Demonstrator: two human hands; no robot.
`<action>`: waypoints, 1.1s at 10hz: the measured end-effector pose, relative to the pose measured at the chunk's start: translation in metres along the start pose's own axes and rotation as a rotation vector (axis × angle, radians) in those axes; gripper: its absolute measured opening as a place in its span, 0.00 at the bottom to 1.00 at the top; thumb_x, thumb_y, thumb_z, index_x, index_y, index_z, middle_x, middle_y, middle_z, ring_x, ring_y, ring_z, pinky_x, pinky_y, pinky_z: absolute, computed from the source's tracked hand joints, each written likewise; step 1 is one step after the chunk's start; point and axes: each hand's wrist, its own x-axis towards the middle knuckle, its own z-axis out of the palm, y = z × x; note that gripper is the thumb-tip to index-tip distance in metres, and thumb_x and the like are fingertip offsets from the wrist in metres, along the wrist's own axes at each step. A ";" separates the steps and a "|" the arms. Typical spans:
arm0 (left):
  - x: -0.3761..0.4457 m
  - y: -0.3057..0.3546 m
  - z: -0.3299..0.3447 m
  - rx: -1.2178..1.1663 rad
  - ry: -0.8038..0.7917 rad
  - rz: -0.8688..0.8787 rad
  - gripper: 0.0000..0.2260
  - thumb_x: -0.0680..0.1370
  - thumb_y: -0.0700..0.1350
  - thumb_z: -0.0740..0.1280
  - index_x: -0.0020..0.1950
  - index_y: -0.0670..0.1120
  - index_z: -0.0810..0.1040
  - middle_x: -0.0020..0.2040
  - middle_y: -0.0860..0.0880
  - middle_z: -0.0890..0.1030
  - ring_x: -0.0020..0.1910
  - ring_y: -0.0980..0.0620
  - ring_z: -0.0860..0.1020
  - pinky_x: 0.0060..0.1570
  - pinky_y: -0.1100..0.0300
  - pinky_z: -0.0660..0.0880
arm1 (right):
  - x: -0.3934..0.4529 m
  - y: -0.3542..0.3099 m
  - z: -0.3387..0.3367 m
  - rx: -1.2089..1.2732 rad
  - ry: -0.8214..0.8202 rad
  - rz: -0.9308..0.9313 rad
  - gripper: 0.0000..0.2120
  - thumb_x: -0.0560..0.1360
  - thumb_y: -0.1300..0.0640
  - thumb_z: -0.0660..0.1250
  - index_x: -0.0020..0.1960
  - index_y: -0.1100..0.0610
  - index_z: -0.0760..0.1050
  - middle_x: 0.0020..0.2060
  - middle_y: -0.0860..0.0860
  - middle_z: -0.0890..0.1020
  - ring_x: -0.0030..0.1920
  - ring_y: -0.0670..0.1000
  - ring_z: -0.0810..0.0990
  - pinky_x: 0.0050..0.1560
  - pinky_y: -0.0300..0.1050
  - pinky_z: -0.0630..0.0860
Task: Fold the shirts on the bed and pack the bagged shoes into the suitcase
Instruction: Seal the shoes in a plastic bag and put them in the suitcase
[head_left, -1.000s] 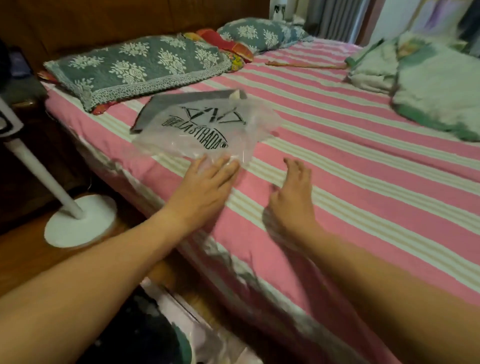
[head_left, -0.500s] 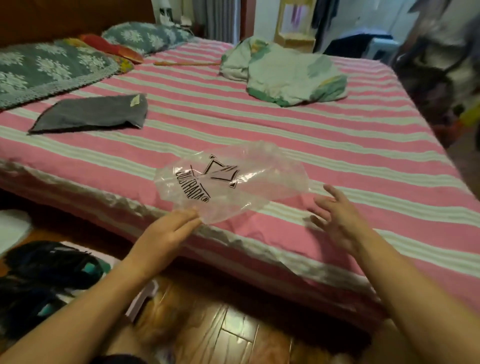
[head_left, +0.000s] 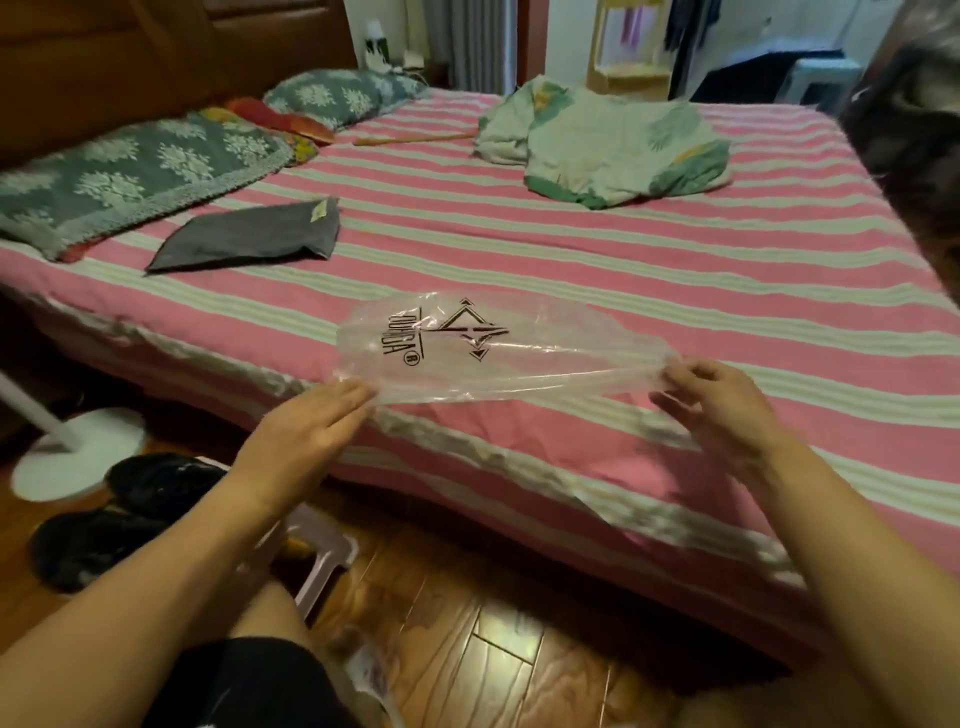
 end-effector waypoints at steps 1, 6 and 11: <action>0.020 0.009 0.010 0.014 -0.257 -0.445 0.28 0.71 0.31 0.70 0.71 0.45 0.76 0.79 0.38 0.63 0.77 0.35 0.63 0.77 0.43 0.53 | -0.041 0.023 -0.007 -0.102 -0.043 0.080 0.09 0.68 0.54 0.77 0.39 0.57 0.80 0.36 0.51 0.81 0.40 0.48 0.82 0.51 0.43 0.82; 0.067 0.067 0.075 -1.919 0.117 -1.757 0.16 0.82 0.49 0.66 0.68 0.45 0.75 0.60 0.45 0.83 0.53 0.47 0.83 0.42 0.52 0.81 | -0.091 -0.009 0.021 -1.218 0.092 -0.059 0.18 0.80 0.52 0.64 0.34 0.59 0.77 0.28 0.52 0.82 0.29 0.46 0.82 0.36 0.43 0.76; 0.079 -0.030 0.068 -1.506 0.177 -1.509 0.07 0.85 0.43 0.60 0.56 0.44 0.76 0.49 0.44 0.82 0.40 0.48 0.80 0.40 0.54 0.77 | 0.144 -0.033 0.171 -0.507 -0.374 0.187 0.11 0.81 0.56 0.65 0.58 0.63 0.79 0.49 0.55 0.84 0.54 0.56 0.82 0.60 0.56 0.78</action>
